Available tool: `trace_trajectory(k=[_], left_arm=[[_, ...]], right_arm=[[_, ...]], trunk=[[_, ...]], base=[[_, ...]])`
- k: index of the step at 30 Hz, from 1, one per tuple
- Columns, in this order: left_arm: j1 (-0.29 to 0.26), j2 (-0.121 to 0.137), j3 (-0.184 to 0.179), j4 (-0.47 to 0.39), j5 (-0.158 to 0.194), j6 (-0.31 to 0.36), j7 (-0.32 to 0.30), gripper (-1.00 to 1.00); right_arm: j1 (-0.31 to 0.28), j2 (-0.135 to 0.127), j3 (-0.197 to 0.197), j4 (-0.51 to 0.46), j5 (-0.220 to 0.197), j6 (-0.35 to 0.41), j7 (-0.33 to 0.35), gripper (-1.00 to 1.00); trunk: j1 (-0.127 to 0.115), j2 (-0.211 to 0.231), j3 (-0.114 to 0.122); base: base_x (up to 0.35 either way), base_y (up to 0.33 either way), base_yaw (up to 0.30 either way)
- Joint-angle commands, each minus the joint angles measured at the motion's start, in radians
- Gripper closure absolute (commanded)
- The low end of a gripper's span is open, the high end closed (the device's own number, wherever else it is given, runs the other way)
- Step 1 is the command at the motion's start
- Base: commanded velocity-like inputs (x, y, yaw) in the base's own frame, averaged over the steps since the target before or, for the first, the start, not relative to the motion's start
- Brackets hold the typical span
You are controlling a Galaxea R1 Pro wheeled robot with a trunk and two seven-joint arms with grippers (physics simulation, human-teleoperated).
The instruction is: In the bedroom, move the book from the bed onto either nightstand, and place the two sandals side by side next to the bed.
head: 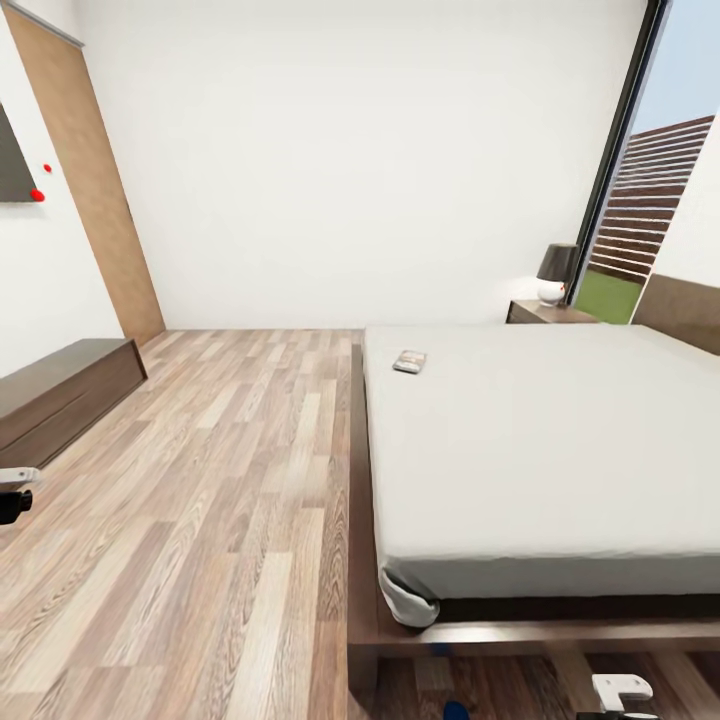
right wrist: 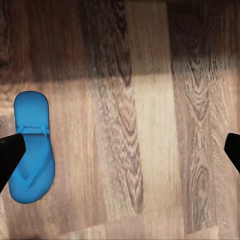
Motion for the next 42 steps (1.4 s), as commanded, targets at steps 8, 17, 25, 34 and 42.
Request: trace_trajectory(k=[8,17,25,34,42], left_arm=[[0.000,-0.001,0.000,-0.002,-0.010,0.005,0.003,-1.00],[0.000,-0.002,0.000,-0.002,-0.012,0.005,0.003,-1.00],[-0.001,-0.002,-0.001,-0.001,-0.013,0.005,0.003,-1.00],[0.000,-0.003,-0.002,0.007,-0.015,0.005,0.003,-1.00],[-0.001,-0.004,-0.001,0.052,-0.013,0.004,0.003,-1.00]], right_arm=[[0.000,0.002,-0.007,-0.002,0.012,0.005,0.004,-1.00],[0.000,0.003,-0.007,-0.002,0.012,0.005,0.003,-1.00],[0.001,0.007,-0.006,-0.002,0.013,0.005,0.003,-1.00],[0.001,0.008,-0.007,0.002,0.013,0.002,0.003,-1.00],[0.001,0.008,-0.007,0.024,0.012,-0.040,0.003,-1.00]], trunk=[[-0.031,0.056,0.024],[-0.065,0.119,0.052],[-0.096,0.175,0.077],[-0.131,0.238,0.106],[-0.161,0.294,0.131]], base=[[0.000,0.000,0.000],[0.000,0.000,0.000],[0.000,0.000,0.000],[0.000,0.000,0.000],[0.000,0.000,0.000]])
